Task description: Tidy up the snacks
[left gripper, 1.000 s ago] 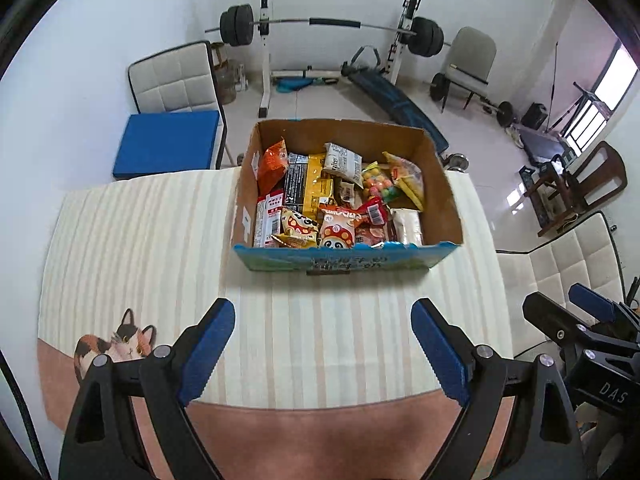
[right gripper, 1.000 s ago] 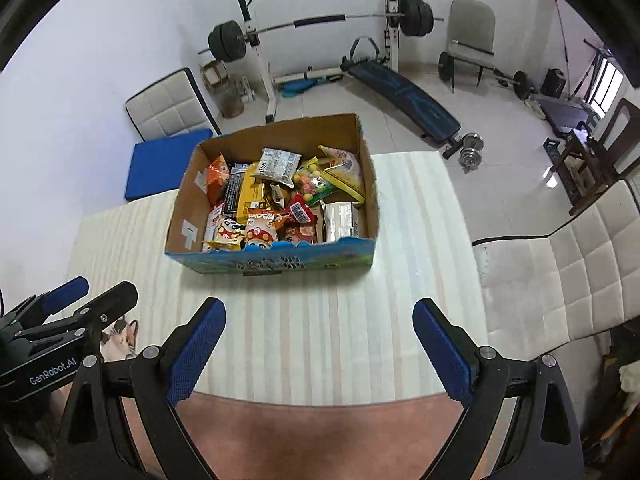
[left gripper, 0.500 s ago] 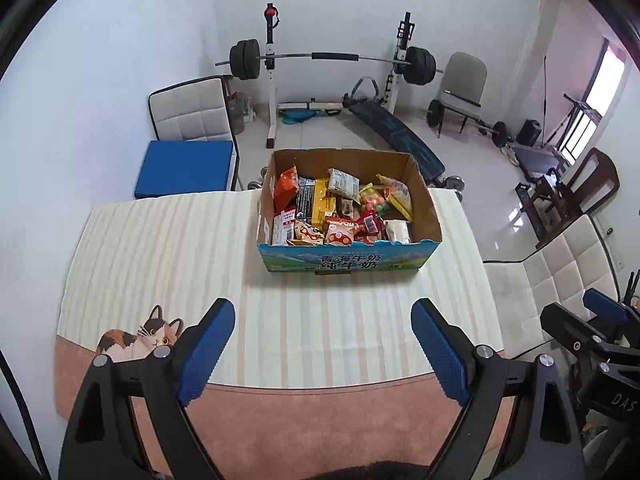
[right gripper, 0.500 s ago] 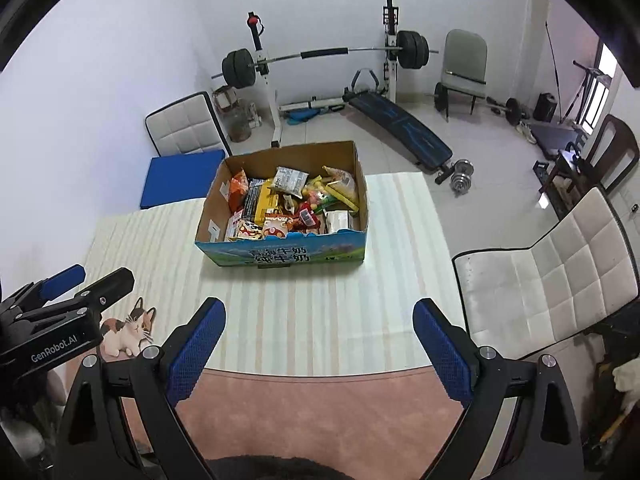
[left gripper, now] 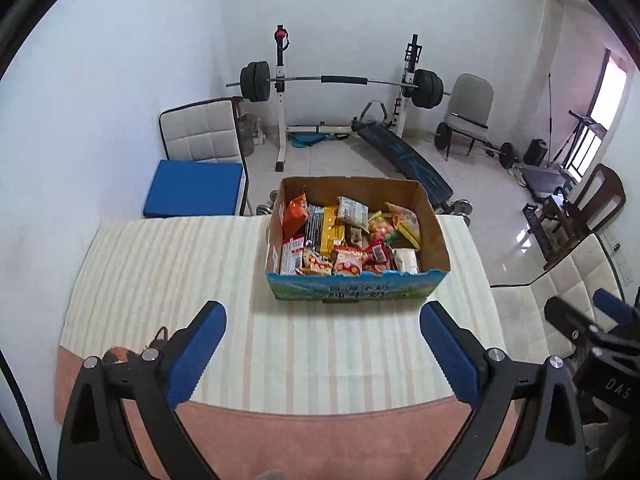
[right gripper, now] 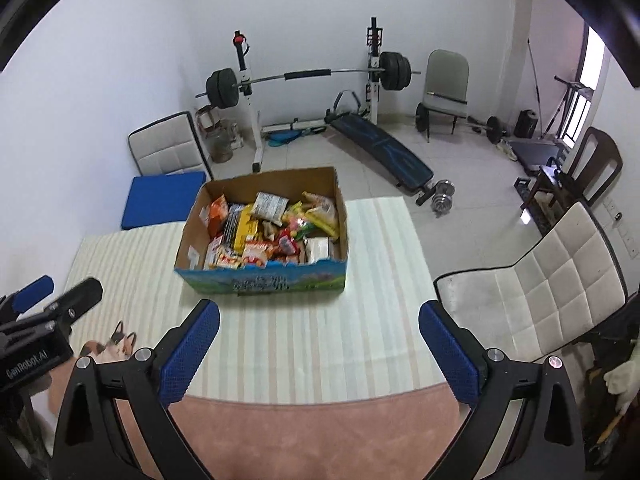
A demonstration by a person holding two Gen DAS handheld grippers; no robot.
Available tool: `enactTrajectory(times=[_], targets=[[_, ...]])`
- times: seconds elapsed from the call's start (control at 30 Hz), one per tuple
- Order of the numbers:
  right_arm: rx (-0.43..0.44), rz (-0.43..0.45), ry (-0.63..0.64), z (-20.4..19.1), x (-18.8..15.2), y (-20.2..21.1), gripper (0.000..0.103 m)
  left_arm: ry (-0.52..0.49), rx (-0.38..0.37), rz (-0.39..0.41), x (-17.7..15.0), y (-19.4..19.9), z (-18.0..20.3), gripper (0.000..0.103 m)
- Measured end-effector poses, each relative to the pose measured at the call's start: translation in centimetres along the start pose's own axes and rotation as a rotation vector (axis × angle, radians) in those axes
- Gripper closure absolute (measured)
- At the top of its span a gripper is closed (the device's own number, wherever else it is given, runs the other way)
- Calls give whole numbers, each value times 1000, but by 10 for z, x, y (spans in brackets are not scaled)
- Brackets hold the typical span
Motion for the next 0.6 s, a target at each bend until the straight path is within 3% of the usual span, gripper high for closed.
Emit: enactTrajectory(times=[0.17,0.6], targets=[[-24,38,4,-1,21,-15,1,-2,23,11,10,-17,1,3],[-64,40,21,-1,44,-62,1,-1,53,15,27,-59,-1,3]])
Point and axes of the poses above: each gripper's, at about its wrist camera, not at the fingertips, and y roughly against the way its jaws point, z to its right, x to its top, the point moved 8 cm from there along -y, roughly the way its jaws point, and after that the axes turned 5 degrees about x, right-handed, at the moved point
